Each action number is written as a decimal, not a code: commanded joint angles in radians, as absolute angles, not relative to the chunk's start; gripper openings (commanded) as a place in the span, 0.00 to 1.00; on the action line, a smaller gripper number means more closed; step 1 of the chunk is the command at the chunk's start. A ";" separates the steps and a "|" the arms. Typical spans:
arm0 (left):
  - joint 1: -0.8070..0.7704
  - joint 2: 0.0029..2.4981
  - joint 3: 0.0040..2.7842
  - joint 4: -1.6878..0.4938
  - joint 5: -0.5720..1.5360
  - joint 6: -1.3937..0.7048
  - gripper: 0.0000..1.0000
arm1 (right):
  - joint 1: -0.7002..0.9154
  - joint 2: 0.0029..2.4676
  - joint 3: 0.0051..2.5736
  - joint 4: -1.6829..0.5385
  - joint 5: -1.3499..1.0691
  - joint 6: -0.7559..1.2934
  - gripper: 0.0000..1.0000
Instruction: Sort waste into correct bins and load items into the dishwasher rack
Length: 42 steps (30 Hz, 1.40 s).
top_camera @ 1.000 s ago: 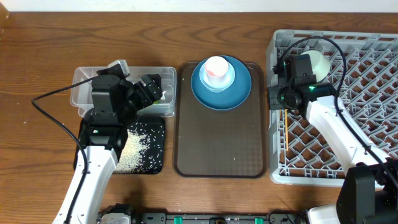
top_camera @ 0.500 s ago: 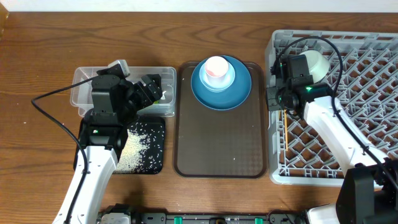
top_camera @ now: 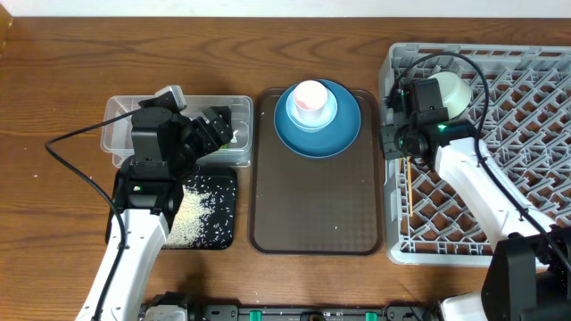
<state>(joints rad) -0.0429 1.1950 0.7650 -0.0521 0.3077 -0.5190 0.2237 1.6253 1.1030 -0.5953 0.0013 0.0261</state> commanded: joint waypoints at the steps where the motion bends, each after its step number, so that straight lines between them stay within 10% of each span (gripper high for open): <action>1: -0.043 1.197 0.764 -0.052 0.301 -0.506 0.89 | 0.262 1.634 1.098 -0.585 -0.022 -0.031 0.29; 19: -0.043 1.197 0.764 -0.052 0.301 -0.506 0.89 | 0.305 1.580 1.293 -0.521 -0.107 0.101 0.39; 26: -0.043 1.197 0.764 -0.052 0.301 -0.505 0.90 | 0.337 1.580 1.293 -0.511 -0.147 0.101 0.99; 35: -0.043 1.197 0.764 -0.052 0.342 -0.505 0.89 | 0.339 1.580 1.293 -0.513 -0.147 0.100 0.99; 39: -0.044 1.196 0.768 -0.022 0.466 -0.506 0.43 | 0.339 1.580 1.293 -0.513 -0.147 0.100 0.99; 42: -0.052 1.196 0.792 -0.064 0.494 -0.541 0.39 | 0.339 1.580 1.293 -0.513 -0.147 0.100 0.99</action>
<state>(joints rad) -0.0448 1.1950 0.7658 -0.0437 0.4240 -0.5247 0.3317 1.5902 1.2819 -0.5117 -0.1394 0.0883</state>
